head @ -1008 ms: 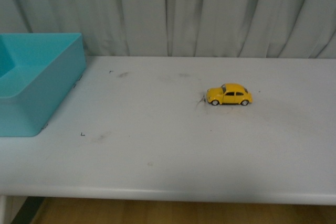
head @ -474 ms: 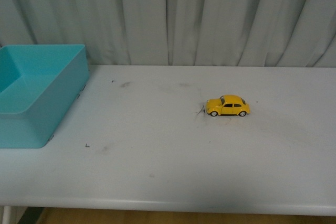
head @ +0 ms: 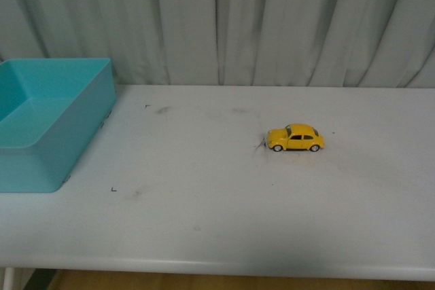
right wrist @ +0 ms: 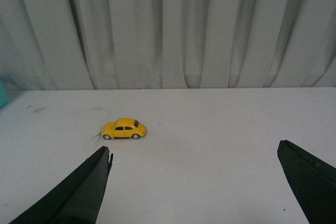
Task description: Wind up and store yellow beetle toy
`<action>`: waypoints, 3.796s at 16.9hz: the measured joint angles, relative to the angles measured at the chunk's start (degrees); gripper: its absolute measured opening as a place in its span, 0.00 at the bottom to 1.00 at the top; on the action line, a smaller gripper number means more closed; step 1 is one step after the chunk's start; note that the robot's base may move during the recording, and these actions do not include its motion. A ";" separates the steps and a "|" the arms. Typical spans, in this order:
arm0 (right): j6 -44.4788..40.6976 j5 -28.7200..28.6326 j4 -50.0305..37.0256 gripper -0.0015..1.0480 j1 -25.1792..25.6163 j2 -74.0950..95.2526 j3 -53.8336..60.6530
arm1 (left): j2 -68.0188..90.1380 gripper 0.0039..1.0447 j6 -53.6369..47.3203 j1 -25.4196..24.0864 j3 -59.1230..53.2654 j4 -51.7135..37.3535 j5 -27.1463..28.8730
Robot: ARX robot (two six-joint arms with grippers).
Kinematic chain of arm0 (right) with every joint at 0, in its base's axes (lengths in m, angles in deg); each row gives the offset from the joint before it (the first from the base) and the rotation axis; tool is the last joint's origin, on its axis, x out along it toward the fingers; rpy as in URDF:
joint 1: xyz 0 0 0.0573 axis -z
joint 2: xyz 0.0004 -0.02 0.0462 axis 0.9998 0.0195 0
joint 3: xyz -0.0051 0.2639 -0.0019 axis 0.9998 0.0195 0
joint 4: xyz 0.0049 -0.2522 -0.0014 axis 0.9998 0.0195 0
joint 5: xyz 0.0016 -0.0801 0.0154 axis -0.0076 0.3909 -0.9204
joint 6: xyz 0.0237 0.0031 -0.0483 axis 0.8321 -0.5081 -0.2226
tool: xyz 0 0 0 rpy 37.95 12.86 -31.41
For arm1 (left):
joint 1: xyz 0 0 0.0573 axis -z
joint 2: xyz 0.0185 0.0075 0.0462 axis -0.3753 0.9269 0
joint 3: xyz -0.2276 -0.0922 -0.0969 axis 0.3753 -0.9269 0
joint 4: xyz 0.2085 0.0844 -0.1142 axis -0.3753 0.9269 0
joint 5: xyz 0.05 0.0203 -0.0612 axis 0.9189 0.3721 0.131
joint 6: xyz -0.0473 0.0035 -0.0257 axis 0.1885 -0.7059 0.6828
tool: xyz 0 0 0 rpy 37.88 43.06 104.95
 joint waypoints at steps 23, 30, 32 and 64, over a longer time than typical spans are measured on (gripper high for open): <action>0.00 0.00 0.00 0.94 0.00 0.02 0.00 | 0.00 0.94 0.00 0.02 0.00 0.02 0.00; 10.34 -19.32 -0.85 0.94 9.01 15.12 -2.78 | 0.00 0.94 0.00 0.02 0.00 -0.02 0.00; 12.68 -23.89 -31.98 0.94 15.69 46.84 -9.57 | 0.00 0.94 0.00 0.02 0.00 0.00 0.00; -90.84 -44.46 35.23 0.94 -1.38 136.58 -88.94 | 0.00 0.94 0.00 0.02 0.00 0.00 0.00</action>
